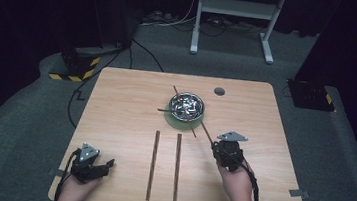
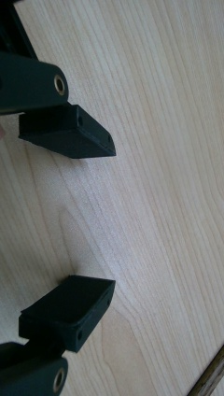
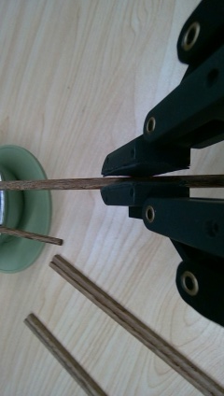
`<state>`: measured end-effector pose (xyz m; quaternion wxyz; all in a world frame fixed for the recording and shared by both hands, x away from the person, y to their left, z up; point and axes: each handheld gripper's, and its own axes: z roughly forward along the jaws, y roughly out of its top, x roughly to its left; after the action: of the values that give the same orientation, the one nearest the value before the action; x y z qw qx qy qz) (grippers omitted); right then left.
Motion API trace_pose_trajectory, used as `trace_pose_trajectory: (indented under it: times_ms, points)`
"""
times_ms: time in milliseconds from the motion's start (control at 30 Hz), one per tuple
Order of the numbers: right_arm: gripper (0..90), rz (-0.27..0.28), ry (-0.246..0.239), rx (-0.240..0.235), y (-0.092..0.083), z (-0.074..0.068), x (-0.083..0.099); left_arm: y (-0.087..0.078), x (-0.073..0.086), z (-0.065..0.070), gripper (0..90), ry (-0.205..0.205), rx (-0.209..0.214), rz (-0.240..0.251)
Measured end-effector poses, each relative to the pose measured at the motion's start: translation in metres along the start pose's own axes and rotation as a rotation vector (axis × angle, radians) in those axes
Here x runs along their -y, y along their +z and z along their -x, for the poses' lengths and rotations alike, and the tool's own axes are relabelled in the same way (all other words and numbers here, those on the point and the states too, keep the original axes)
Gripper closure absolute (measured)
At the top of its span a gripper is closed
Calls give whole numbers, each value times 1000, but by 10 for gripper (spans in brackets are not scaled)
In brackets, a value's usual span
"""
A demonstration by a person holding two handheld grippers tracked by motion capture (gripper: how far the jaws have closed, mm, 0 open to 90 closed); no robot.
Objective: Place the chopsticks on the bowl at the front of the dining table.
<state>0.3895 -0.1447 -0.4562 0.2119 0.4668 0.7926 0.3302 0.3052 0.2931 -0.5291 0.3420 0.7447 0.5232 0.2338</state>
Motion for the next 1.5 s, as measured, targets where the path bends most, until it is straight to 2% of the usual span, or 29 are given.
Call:
trace_pose_trajectory:
  times_ms: [200, 600, 700, 900, 933, 1300, 1500]
  points:
    - [838, 18, -4, -8, -1, 2, -10, 0, 0, 0, 302, 0, 0, -1]
    - [839, 36, -8, -1, 11, 0, -35, 0, 0, 0, 302, 0, 2, 0]
    - [838, 40, 1, -12, 19, -1, -43, 0, 0, 0, 302, -1, 1, 0]
    - [838, 29, -6, -5, 31, -3, -53, 0, 0, 0, 301, -6, 4, 4]
    - [838, 22, 5, -7, 37, -3, -57, 0, 0, 0, 300, -6, 4, 4]
    - [839, -5, -7, 18, 70, -8, -82, 0, 0, 0, 301, 0, 3, 2]
    - [839, -7, -9, 22, 83, -9, -91, 0, 0, 0, 301, -3, 3, 4]
